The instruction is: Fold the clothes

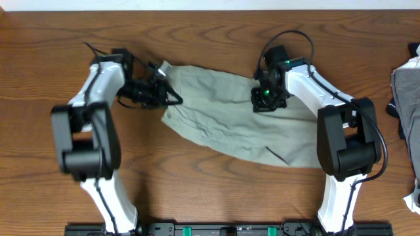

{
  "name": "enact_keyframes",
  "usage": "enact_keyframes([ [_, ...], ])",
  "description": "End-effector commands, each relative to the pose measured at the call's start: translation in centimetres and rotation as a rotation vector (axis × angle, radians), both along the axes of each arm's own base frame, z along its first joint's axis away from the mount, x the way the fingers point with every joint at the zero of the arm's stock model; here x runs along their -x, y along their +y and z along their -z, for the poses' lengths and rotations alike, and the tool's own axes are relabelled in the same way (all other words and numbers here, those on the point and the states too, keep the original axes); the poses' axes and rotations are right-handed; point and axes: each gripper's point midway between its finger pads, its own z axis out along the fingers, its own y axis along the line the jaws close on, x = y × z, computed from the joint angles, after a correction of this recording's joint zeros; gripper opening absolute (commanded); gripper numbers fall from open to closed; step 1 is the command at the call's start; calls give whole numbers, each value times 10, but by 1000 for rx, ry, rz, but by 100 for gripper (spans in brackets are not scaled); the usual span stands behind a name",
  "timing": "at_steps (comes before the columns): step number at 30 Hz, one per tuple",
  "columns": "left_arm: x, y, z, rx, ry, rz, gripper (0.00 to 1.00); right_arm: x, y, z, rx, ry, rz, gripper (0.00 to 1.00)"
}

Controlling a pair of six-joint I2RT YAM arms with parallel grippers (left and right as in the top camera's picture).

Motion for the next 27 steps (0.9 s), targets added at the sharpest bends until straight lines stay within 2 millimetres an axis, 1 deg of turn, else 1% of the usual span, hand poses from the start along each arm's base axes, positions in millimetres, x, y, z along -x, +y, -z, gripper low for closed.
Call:
enact_keyframes([
  [1, -11, 4, -75, -76, -236, -16, 6, -2, 31, 2, -119, 6, -7, 4],
  [4, -9, 12, -105, -210, -340, -58, 6, 1, 67, -4, -248, -2, -67, 5],
  [7, 2, 5, -131, -274, -431, -49, 6, 9, 99, -13, -324, -23, -144, 5],
  [9, 7, -4, -138, -284, -463, -26, 6, 14, 116, -21, -368, -40, -207, 4],
  [11, 11, -13, -138, -298, -469, -5, 6, 13, 120, -29, -373, -54, -218, 1],
  [12, 12, -17, -136, -305, -468, 7, 6, 11, 120, -34, -375, -64, -218, 2],
  [14, 12, -23, -128, -333, -460, 27, 6, 3, 110, -49, -360, -95, -194, 2],
  [16, 7, -27, -121, -366, -453, 22, 6, -9, 91, -66, -321, -135, -152, 2],
  [17, 3, -27, -119, -385, -452, 4, 6, -16, 77, -77, -298, -167, -123, 2],
  [19, -9, -26, -117, -409, -452, -52, 6, -28, 56, -91, -266, -215, -79, 4],
  [21, -22, -31, -122, -384, -463, -110, 6, -38, 36, -102, -232, -258, -37, 8],
  [23, -34, -40, -128, -351, -484, -153, 6, -50, 10, -104, -164, -292, 28, 9],
  [25, -41, -48, -131, -331, -503, -165, 6, -60, -14, -98, -87, -306, 92, 10],
  [27, -42, -54, -132, -324, -514, -160, 6, -68, -33, -85, -24, -312, 129, 9],
])
